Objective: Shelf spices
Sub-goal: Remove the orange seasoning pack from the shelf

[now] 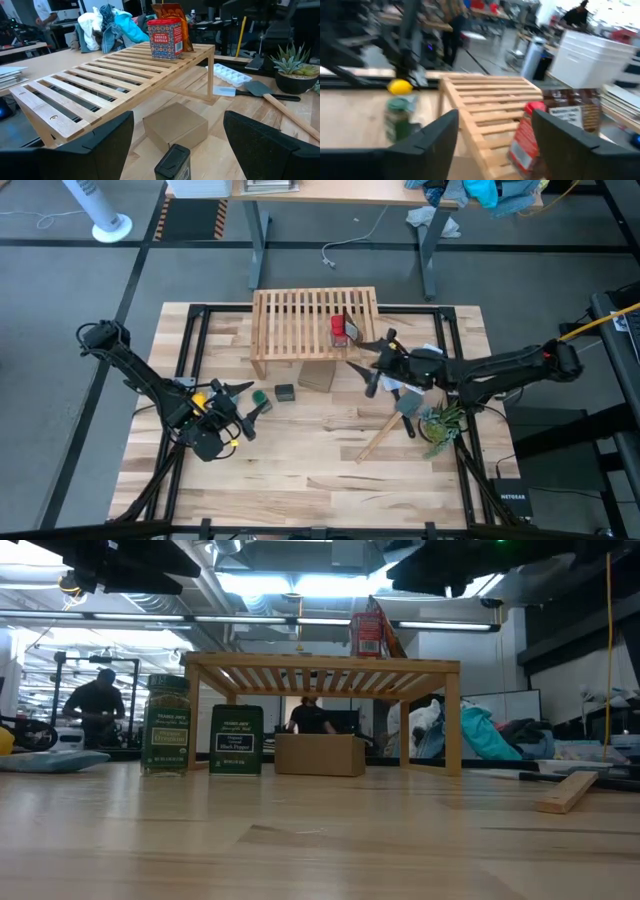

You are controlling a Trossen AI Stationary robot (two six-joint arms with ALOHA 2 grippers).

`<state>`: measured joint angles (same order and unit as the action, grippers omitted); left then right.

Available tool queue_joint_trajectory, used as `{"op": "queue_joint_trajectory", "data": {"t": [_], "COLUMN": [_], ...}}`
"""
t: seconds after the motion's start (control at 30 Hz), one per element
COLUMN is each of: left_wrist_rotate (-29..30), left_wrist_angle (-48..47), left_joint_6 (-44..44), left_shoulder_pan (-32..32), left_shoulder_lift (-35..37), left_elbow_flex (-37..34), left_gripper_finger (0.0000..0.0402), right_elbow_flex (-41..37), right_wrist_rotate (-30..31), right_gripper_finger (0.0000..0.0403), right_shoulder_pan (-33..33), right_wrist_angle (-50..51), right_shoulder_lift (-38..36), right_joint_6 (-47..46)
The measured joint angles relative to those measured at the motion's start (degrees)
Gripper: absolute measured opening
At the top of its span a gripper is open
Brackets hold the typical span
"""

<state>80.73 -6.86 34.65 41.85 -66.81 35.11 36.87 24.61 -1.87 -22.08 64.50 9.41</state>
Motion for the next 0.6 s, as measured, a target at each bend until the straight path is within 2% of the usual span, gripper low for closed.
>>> {"op": "queue_joint_trajectory", "data": {"t": [0.17,0.37,0.6], "left_wrist_rotate": [0.0,0.0,-0.02], "left_wrist_angle": [-0.05,-0.08,-0.16], "left_joint_6": [0.0,0.0,0.01], "left_shoulder_pan": [0.0,0.0,0.0], "left_shoulder_lift": [0.0,0.01,0.0], "left_elbow_flex": [0.0,0.0,0.0], "left_gripper_finger": [0.0301,0.0301,0.0301], "right_elbow_flex": [6.01,10.73,12.78], "right_wrist_rotate": [9.38,12.23,20.91], "right_gripper_finger": [0.0281,0.0282,0.0282], "right_shoulder_pan": [0.0,0.0,0.0], "right_wrist_angle": [7.04,8.93,8.76], "right_shoulder_lift": [4.51,9.67,12.05], "right_joint_6": [-0.13,0.02,2.99]}}
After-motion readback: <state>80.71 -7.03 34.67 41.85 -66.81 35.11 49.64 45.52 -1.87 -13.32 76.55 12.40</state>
